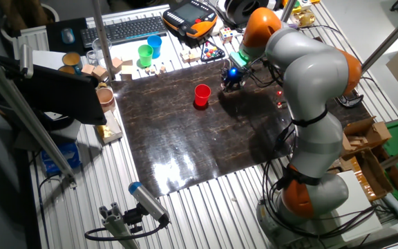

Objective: Pick up the cup

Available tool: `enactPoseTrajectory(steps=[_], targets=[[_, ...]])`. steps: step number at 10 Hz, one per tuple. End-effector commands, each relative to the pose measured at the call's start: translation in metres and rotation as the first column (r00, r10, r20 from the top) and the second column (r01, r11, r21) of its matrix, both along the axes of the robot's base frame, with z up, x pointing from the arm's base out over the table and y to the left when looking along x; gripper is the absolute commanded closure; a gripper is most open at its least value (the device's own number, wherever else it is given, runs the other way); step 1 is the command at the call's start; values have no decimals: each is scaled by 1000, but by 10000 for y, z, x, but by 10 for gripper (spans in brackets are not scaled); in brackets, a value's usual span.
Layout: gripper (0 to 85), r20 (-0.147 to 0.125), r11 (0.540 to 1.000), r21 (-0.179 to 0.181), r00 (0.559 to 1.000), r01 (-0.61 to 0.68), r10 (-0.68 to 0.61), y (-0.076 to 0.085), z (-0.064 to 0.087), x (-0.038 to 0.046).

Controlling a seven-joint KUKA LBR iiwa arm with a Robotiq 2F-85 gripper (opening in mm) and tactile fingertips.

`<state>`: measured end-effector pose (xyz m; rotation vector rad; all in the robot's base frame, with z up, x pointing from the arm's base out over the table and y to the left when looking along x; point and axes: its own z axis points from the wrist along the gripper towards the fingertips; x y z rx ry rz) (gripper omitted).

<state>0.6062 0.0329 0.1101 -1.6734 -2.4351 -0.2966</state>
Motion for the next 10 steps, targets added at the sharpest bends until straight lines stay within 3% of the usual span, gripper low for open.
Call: enactPoseTrajectory(steps=[1, 3, 4, 5, 6, 8, 10], targets=[[747, 16, 1000, 5, 1000, 4, -4, 1, -2, 1], [600, 23, 998, 0, 997, -67, 67, -1, 0, -5], [550, 5, 997, 3, 997, -81, 81, 1, 8, -12], [563, 13, 997, 4, 997, -76, 76, 3, 4, -12], [607, -21, 998, 5, 998, -66, 66, 5, 3, -7], [663, -80, 995, 25, 992, 96, -94, 14, -12, 0], [630, -84, 981, 15, 978, 191, -189, 7, -15, 2]])
